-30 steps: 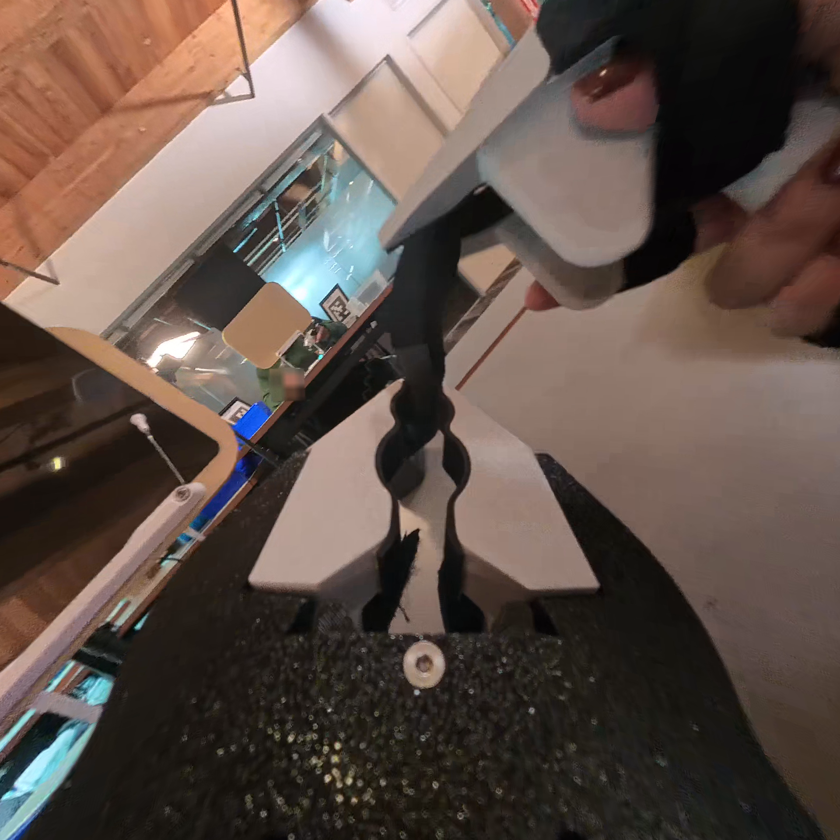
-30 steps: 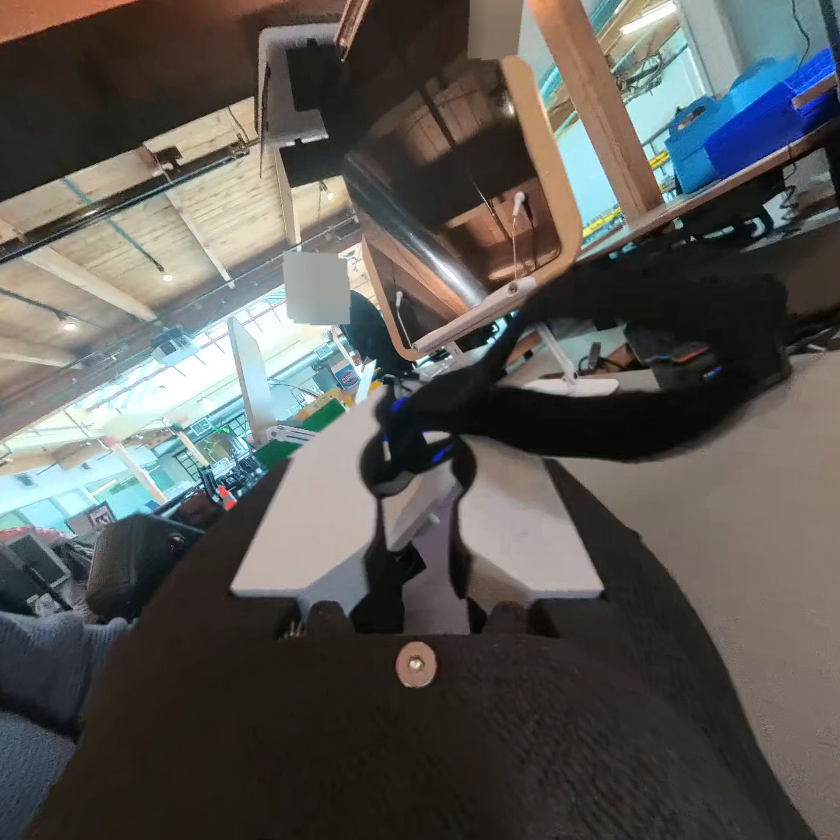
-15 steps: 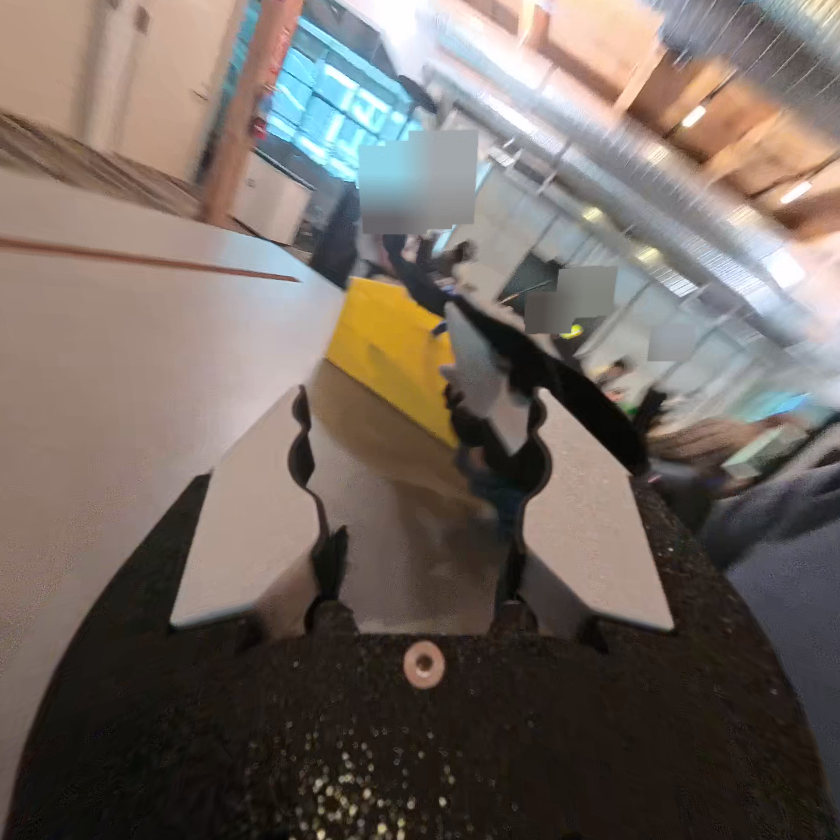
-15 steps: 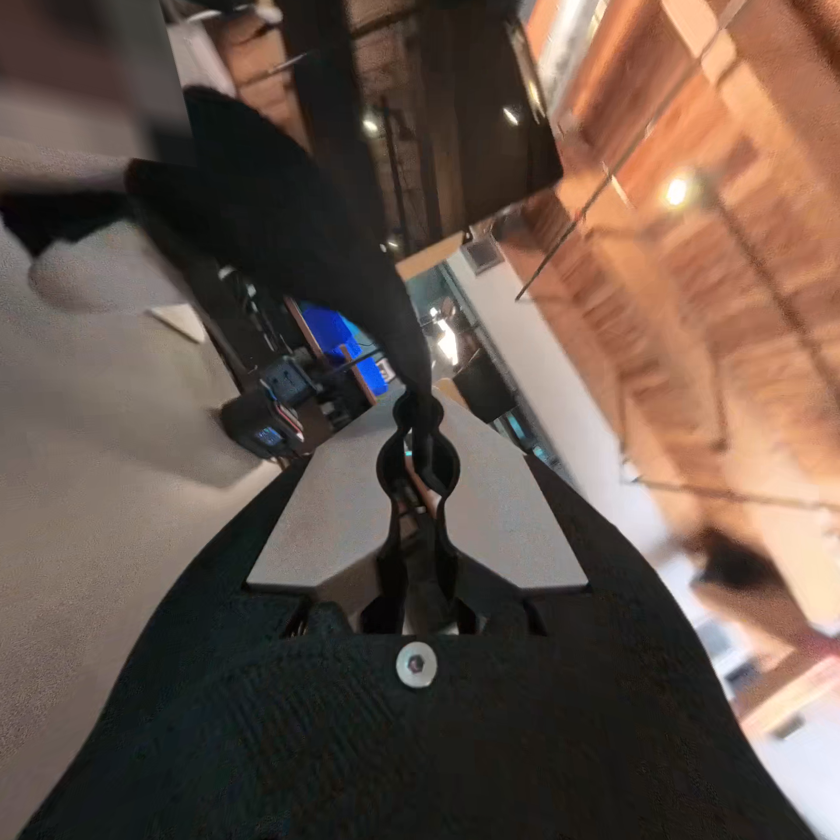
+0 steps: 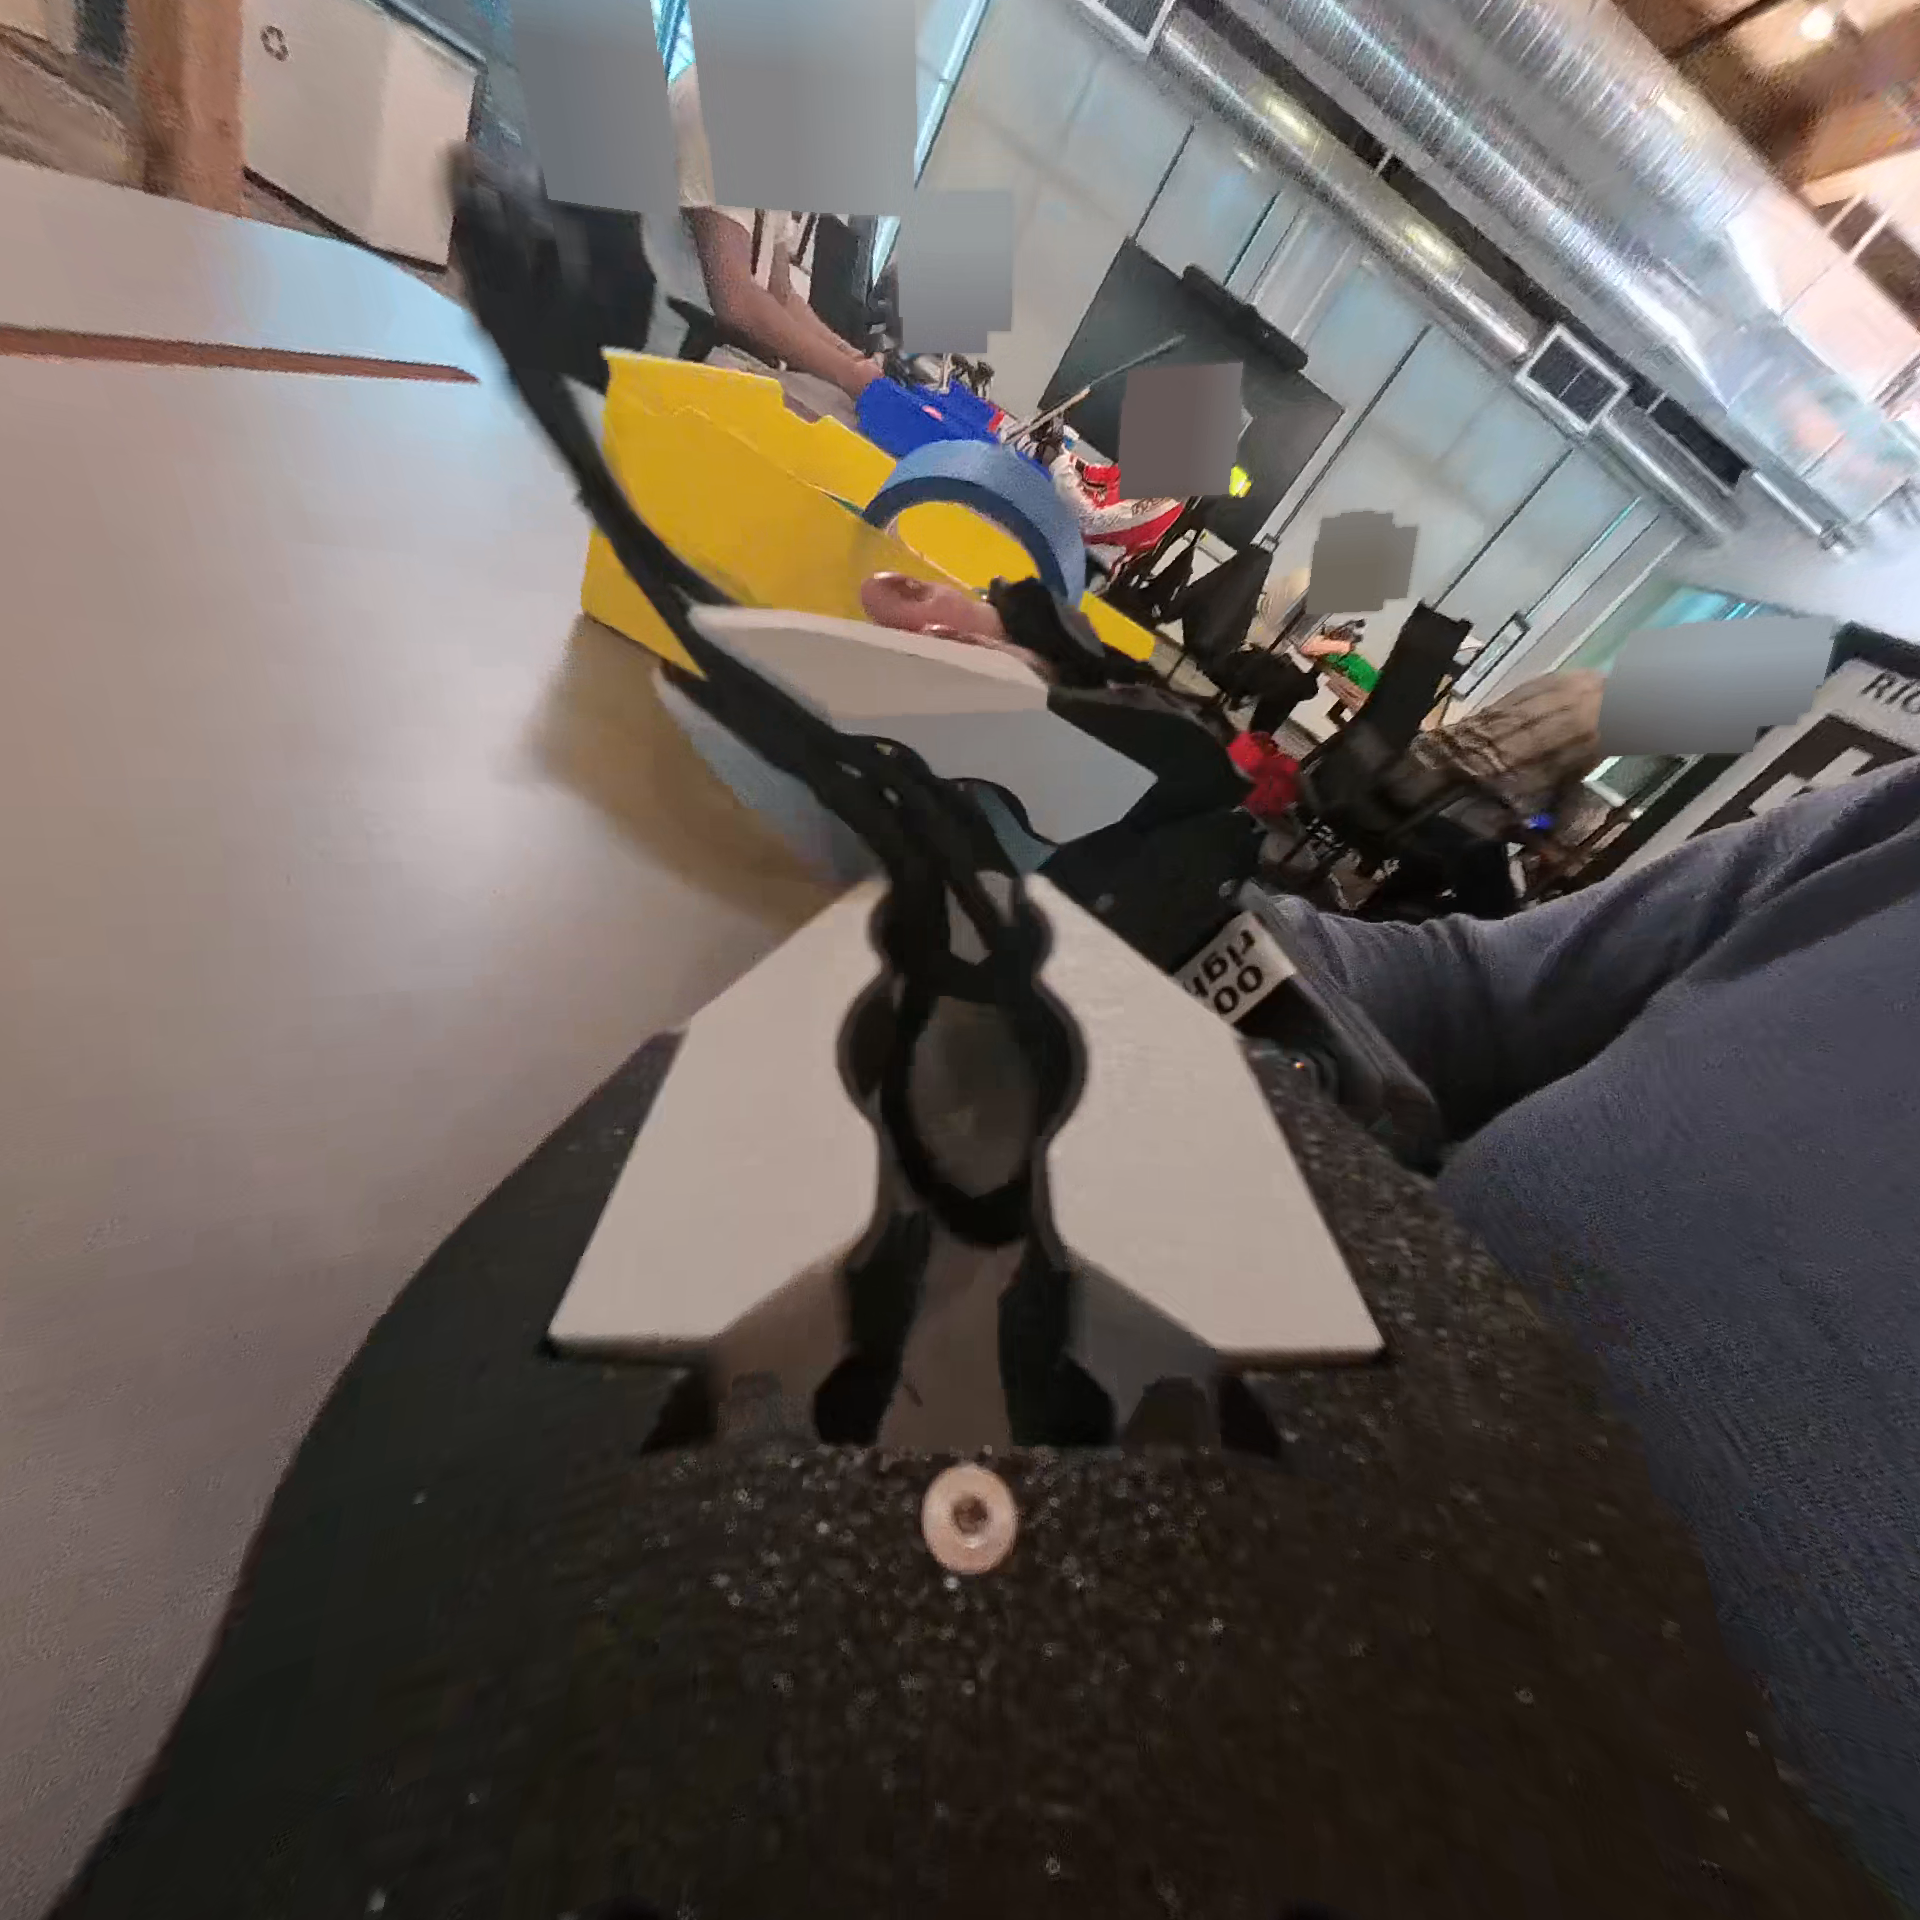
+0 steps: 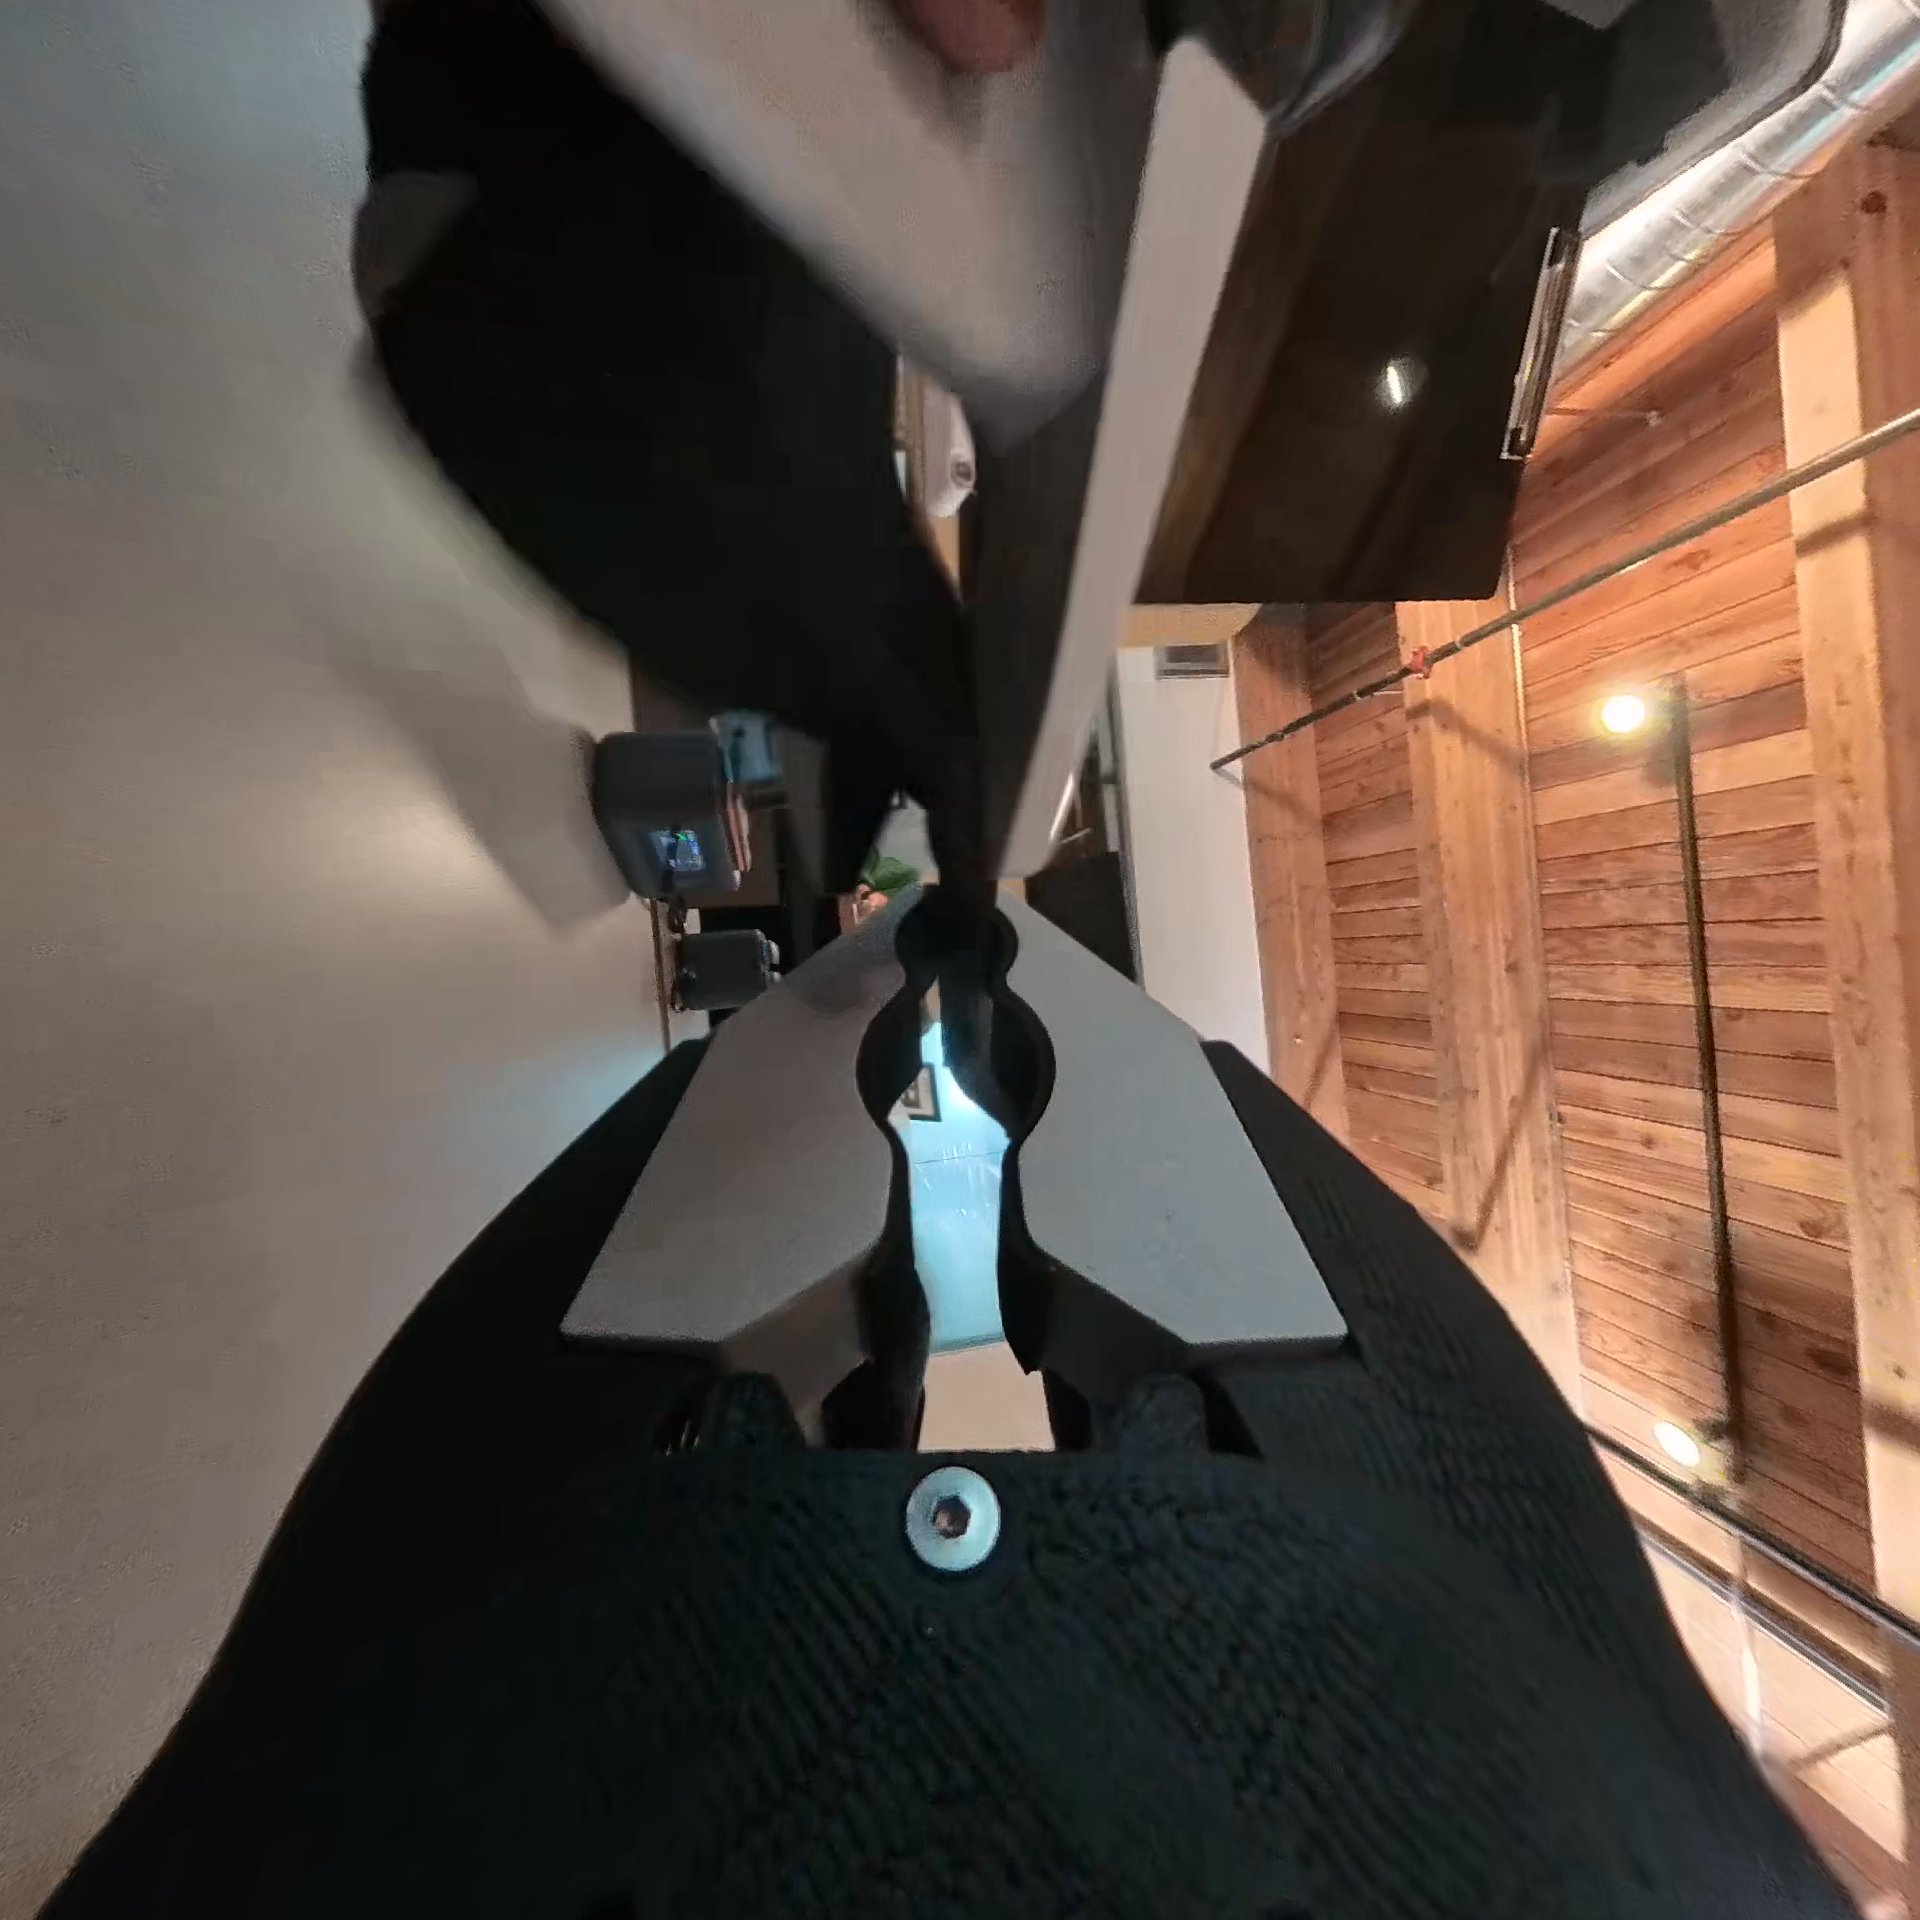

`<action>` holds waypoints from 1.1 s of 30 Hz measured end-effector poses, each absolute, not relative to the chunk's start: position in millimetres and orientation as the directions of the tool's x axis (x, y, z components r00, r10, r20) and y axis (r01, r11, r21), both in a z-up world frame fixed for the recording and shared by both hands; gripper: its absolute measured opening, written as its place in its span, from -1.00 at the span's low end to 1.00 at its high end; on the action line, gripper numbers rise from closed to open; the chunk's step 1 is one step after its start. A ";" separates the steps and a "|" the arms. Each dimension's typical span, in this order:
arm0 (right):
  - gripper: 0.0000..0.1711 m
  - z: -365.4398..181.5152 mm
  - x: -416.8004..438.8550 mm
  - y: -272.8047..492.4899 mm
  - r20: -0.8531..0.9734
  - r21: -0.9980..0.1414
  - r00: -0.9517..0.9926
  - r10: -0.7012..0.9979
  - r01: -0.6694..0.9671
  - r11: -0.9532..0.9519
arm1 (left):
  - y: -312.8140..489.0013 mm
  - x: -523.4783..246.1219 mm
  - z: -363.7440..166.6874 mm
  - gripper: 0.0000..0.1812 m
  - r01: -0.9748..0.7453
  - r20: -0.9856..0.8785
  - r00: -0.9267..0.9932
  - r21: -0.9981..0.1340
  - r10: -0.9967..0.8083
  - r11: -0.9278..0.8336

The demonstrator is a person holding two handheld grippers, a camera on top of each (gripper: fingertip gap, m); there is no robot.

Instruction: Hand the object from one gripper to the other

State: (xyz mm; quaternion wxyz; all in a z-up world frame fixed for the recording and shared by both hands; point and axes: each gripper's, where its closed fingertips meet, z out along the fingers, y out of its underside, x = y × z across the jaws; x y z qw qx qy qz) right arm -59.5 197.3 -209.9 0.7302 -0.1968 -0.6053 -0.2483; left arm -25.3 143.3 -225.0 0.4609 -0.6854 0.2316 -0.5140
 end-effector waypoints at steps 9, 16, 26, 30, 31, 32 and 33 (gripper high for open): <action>-0.37 -212.1 -62.2 199.9 0.903 -0.420 0.291 0.316 0.450 0.788 | 157.1 -77.9 -180.7 -0.98 0.297 0.222 0.560 -0.953 -0.798 -0.056; -0.31 -205.2 -75.1 159.1 0.086 -0.996 0.047 0.995 -0.006 0.087 | 172.6 -99.3 -194.8 -0.99 -0.409 -0.490 0.769 -0.871 -0.410 0.273; -0.62 -197.9 -69.1 195.4 -0.682 -0.703 -0.082 0.726 -0.199 -0.683 | 179.8 -97.0 -208.2 -0.99 -0.988 -0.987 0.047 -0.023 0.153 0.153; -0.96 -199.7 -63.9 198.0 -0.667 -0.719 -0.092 0.740 -0.180 -0.671 | 178.6 -92.0 -210.0 -0.98 -0.978 -0.987 0.089 -0.062 0.130 0.197; -0.95 -198.2 -63.2 196.9 -0.645 -0.739 -0.093 0.759 -0.177 -0.650 | 179.3 -91.1 -211.8 -0.95 -0.968 -0.984 0.146 -0.122 0.097 0.218; -0.96 -195.8 -62.0 195.3 -0.617 -0.761 -0.099 0.781 -0.176 -0.624 | 180.0 -89.4 -213.8 -0.89 -0.947 -0.973 0.226 -0.207 0.049 0.246; -0.96 -192.8 -60.3 193.2 -0.583 -0.787 -0.108 0.806 -0.173 -0.592 | 180.1 -85.6 -219.6 -0.78 -0.913 -0.952 0.303 -0.301 -0.035 0.274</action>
